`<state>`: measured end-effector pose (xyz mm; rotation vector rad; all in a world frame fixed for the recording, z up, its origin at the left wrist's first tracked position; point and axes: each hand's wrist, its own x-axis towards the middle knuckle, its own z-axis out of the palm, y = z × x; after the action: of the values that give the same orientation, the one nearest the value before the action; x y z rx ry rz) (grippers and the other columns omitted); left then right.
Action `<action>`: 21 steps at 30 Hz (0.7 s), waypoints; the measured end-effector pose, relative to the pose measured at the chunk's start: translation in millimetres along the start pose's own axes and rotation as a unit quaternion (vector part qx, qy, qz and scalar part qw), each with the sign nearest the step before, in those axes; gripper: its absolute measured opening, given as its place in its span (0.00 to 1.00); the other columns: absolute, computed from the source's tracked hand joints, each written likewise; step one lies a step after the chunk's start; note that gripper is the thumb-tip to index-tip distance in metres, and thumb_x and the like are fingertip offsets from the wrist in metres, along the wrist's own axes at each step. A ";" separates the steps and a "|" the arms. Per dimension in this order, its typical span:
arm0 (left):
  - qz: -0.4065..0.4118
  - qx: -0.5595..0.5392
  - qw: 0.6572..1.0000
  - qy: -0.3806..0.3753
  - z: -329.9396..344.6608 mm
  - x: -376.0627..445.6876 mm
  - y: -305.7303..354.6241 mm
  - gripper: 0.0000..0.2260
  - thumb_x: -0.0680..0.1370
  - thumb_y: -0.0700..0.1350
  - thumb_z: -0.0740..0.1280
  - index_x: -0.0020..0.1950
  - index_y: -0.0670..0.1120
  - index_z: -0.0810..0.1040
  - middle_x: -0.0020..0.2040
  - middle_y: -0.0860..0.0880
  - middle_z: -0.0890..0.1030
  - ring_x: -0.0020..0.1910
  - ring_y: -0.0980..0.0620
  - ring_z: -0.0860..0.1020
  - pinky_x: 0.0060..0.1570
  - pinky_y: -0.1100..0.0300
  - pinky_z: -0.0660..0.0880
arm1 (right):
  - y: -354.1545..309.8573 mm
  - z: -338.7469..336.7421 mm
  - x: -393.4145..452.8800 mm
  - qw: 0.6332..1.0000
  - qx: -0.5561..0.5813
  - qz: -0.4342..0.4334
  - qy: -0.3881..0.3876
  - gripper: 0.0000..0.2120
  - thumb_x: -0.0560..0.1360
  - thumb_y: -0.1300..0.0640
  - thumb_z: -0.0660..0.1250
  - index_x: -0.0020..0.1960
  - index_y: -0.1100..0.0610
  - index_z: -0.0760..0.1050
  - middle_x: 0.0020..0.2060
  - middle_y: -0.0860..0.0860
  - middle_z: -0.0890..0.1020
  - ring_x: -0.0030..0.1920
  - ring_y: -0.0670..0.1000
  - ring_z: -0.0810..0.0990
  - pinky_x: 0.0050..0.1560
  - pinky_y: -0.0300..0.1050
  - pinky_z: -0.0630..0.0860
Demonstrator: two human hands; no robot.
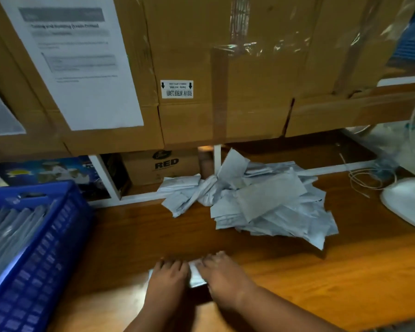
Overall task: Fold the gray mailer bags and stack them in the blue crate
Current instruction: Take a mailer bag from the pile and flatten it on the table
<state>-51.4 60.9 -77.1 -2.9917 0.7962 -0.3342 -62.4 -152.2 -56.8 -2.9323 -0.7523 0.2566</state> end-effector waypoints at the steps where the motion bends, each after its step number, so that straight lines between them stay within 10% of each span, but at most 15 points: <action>1: -0.009 0.007 1.000 -0.023 -1.3 -12.8 5.5 0.14 0.68 0.50 0.62 0.47 0.48 0.83 0.41 0.48 0.82 0.41 0.43 0.83 0.52 0.43 0.82 | 1.3 6.5 -11.6 1.000 -0.010 0.001 -0.012 0.31 0.81 0.58 0.59 0.84 0.57 0.60 0.80 0.62 0.66 0.79 0.64 0.64 0.81 0.65 0.57; 8: -0.117 0.020 0.982 -0.147 -23.8 -86.0 11.7 0.19 0.68 0.49 0.68 0.58 0.47 0.83 0.54 0.46 0.85 0.55 0.42 0.83 0.57 0.43 0.79 | -6.8 32.7 -80.3 0.999 0.024 0.025 -0.021 0.31 0.82 0.57 0.53 0.85 0.58 0.57 0.85 0.62 0.57 0.84 0.64 0.57 0.82 0.61 0.57; 16: -0.130 -0.016 0.986 -0.101 -41.7 -121.5 30.6 0.23 0.74 0.56 0.64 0.66 0.48 0.79 0.65 0.45 0.80 0.65 0.42 0.78 0.60 0.48 0.78 | -41.8 31.9 -102.7 0.997 0.022 0.072 -0.005 0.43 0.79 0.26 0.47 0.86 0.50 0.55 0.86 0.57 0.52 0.86 0.60 0.47 0.82 0.67 0.40; 21: -0.138 -0.060 0.987 -0.062 -34.7 -131.1 56.0 0.30 0.79 0.56 0.65 0.79 0.44 0.71 0.79 0.41 0.71 0.78 0.42 0.70 0.78 0.48 0.66 | -58.6 43.5 -90.7 0.998 0.013 0.042 0.053 0.34 0.85 0.37 0.47 0.85 0.54 0.60 0.85 0.59 0.57 0.85 0.60 0.52 0.84 0.66 0.45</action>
<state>-197.1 78.0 -73.8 -3.1993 0.4054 -0.1074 -176.4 -142.5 -78.7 -2.9300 -0.6087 0.1147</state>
